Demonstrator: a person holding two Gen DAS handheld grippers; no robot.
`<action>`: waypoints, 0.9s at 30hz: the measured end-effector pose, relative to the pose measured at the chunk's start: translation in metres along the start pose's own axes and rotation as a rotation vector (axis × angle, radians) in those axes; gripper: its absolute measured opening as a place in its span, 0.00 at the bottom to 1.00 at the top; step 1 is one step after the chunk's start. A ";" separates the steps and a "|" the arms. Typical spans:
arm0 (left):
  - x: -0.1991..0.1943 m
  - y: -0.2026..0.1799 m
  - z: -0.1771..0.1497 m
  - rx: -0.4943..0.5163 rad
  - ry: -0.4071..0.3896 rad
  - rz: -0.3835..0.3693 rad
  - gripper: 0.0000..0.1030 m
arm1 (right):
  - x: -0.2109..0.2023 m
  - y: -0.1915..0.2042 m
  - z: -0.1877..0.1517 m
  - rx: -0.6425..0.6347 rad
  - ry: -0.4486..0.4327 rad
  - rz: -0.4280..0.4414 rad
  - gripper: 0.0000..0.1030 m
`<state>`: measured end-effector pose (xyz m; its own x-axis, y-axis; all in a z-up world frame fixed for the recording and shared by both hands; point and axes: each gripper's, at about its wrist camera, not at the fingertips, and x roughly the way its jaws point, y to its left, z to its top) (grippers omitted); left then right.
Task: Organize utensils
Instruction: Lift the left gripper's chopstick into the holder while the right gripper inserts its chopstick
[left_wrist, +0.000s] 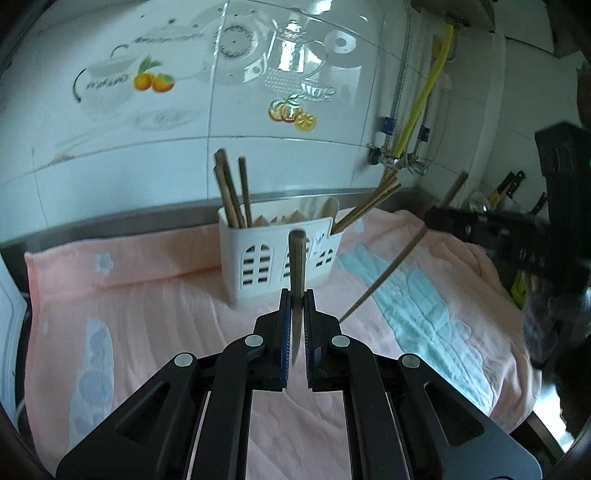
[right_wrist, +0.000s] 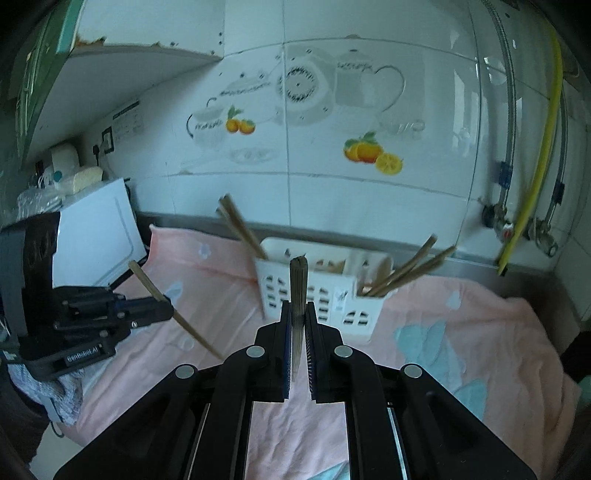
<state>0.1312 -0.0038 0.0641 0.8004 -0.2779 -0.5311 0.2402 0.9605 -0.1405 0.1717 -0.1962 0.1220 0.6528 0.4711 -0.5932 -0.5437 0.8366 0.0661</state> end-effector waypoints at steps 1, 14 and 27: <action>0.001 0.000 0.003 0.004 -0.001 -0.002 0.05 | -0.001 -0.002 0.003 0.001 -0.001 -0.002 0.07; -0.007 -0.019 0.082 0.075 -0.100 -0.001 0.05 | -0.019 -0.039 0.074 0.015 -0.058 -0.035 0.07; 0.014 -0.007 0.157 0.050 -0.189 0.069 0.05 | -0.003 -0.066 0.112 0.030 -0.074 -0.075 0.07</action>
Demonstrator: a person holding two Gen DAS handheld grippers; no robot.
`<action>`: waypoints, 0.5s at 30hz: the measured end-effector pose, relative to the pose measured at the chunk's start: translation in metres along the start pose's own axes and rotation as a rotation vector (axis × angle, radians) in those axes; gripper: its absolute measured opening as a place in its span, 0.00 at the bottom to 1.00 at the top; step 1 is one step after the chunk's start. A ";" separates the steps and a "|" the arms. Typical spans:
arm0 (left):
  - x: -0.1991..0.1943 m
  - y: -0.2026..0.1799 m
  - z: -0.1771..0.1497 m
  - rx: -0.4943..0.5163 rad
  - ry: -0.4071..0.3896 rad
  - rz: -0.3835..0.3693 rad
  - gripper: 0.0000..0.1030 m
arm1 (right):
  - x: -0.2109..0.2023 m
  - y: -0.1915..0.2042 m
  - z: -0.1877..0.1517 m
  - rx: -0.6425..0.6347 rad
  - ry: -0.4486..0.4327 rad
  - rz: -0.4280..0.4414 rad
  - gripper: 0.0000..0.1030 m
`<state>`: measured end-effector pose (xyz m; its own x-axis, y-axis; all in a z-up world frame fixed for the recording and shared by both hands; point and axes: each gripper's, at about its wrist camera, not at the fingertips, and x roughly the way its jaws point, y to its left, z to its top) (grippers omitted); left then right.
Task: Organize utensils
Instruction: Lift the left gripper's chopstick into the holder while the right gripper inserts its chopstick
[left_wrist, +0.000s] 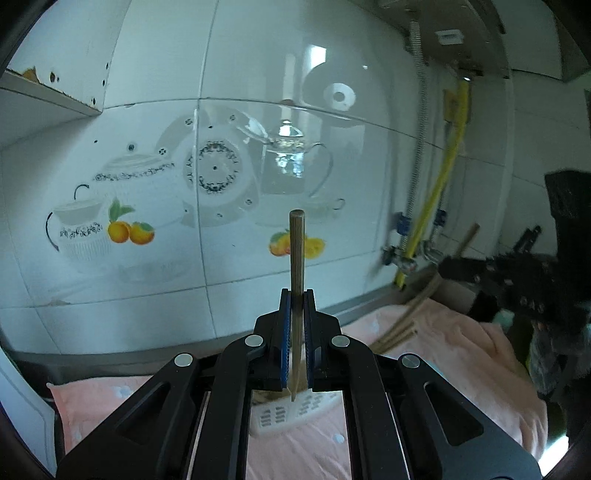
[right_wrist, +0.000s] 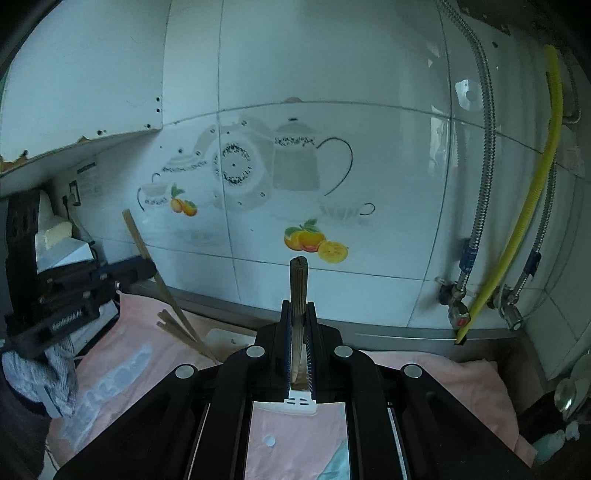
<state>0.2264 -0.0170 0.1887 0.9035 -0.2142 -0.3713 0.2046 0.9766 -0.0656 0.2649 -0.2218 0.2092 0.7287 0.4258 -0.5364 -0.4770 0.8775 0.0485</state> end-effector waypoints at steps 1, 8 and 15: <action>0.003 0.002 0.000 -0.003 -0.002 0.004 0.05 | 0.004 -0.001 -0.001 0.002 0.004 -0.001 0.07; 0.027 0.015 -0.007 -0.018 0.008 0.041 0.05 | 0.033 -0.008 -0.010 0.021 0.043 0.007 0.07; 0.042 0.025 -0.023 -0.041 0.061 0.054 0.05 | 0.053 -0.008 -0.023 0.025 0.088 0.012 0.07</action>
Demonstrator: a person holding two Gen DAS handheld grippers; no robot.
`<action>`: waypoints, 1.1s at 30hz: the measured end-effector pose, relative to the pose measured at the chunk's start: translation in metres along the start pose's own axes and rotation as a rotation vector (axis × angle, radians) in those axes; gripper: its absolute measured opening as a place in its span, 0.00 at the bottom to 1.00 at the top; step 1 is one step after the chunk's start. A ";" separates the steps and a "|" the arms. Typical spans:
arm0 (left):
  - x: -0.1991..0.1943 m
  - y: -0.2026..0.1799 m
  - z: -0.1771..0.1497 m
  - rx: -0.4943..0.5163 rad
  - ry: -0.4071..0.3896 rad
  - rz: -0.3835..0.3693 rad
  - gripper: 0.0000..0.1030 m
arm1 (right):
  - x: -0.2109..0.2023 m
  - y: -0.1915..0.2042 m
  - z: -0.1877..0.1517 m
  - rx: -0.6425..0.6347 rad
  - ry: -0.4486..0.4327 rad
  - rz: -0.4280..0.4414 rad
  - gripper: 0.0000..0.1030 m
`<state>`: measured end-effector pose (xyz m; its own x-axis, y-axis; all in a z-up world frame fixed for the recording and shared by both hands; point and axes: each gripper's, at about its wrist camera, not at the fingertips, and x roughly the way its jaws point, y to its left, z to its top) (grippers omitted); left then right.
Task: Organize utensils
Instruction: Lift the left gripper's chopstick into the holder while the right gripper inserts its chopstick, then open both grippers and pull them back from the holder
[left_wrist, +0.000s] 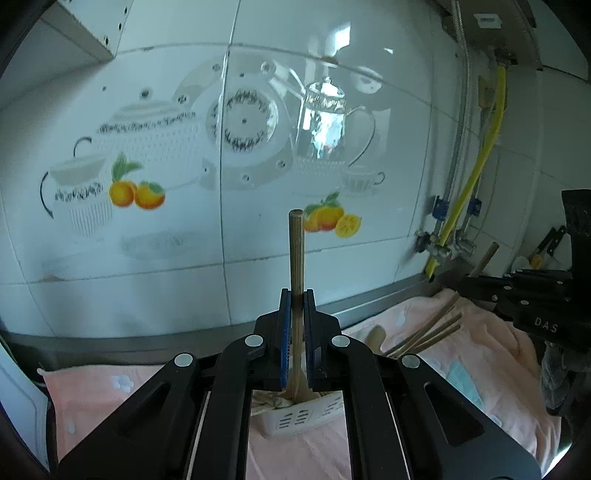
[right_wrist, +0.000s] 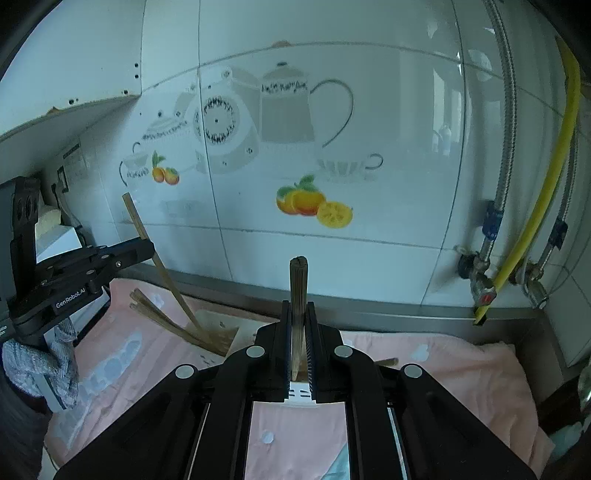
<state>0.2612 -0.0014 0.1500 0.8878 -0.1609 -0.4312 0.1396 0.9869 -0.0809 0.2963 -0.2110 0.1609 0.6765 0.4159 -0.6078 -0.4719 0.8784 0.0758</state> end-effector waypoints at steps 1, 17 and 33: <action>0.001 0.000 -0.001 0.000 0.004 0.001 0.05 | 0.002 0.000 -0.001 -0.001 0.004 -0.001 0.07; -0.001 0.002 -0.011 0.005 0.028 -0.005 0.07 | 0.020 0.004 -0.010 0.013 0.048 -0.015 0.08; -0.052 0.002 -0.026 -0.001 -0.025 0.010 0.46 | -0.022 0.024 -0.037 0.011 -0.022 -0.018 0.41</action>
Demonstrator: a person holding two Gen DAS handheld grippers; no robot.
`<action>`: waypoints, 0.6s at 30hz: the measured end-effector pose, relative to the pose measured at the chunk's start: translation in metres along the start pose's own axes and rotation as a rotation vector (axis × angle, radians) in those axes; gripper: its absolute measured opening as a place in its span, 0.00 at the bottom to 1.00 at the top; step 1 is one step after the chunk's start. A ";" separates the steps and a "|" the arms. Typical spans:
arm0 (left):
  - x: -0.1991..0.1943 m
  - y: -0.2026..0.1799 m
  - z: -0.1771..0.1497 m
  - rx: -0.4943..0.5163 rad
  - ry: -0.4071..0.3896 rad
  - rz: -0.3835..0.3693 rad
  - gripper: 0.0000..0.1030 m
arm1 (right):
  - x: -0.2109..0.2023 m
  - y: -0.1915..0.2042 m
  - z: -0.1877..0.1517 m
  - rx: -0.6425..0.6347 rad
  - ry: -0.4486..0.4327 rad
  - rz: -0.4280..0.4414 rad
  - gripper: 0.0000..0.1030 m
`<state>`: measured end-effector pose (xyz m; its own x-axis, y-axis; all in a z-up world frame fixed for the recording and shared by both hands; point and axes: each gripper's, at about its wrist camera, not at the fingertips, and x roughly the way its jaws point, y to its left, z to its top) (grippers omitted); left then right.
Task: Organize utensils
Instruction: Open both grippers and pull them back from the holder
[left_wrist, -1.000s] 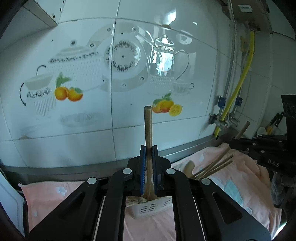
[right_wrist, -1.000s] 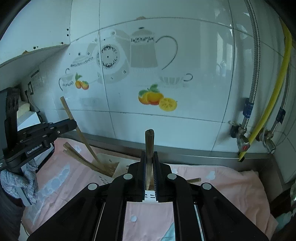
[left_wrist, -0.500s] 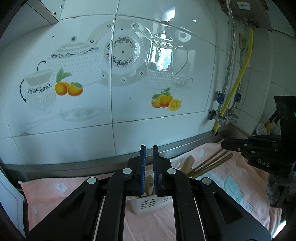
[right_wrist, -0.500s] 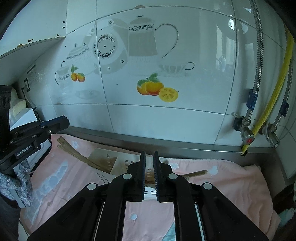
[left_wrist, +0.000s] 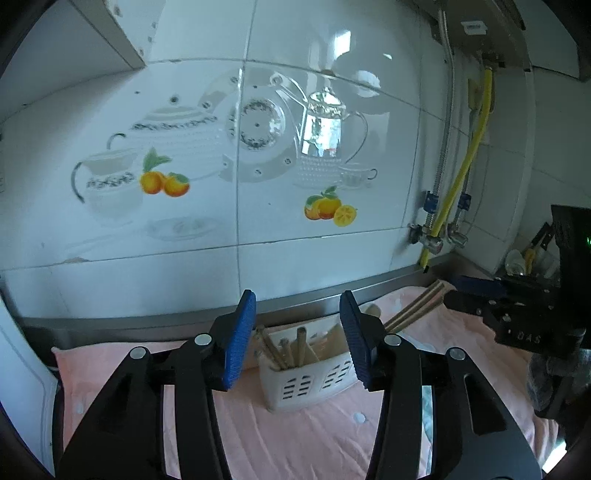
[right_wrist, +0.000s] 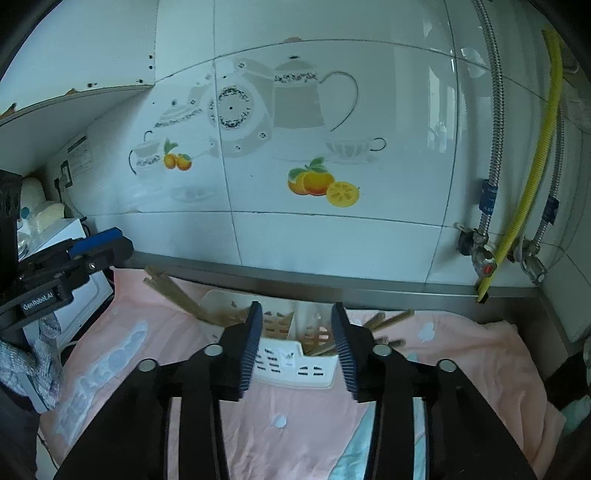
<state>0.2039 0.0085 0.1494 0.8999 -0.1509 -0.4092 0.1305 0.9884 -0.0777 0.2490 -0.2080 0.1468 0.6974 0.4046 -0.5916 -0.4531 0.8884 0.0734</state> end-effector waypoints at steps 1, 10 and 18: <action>-0.005 0.000 -0.002 -0.002 -0.003 -0.004 0.46 | -0.003 0.003 -0.004 -0.005 -0.006 -0.006 0.44; -0.042 0.000 -0.031 -0.006 -0.028 0.033 0.74 | -0.023 0.026 -0.034 -0.026 -0.032 -0.040 0.70; -0.073 -0.002 -0.067 -0.005 -0.024 0.103 0.95 | -0.036 0.045 -0.069 -0.048 -0.063 -0.091 0.87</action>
<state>0.1105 0.0160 0.1187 0.9181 -0.0484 -0.3934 0.0352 0.9985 -0.0408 0.1650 -0.1973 0.1158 0.7696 0.3368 -0.5424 -0.4115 0.9112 -0.0180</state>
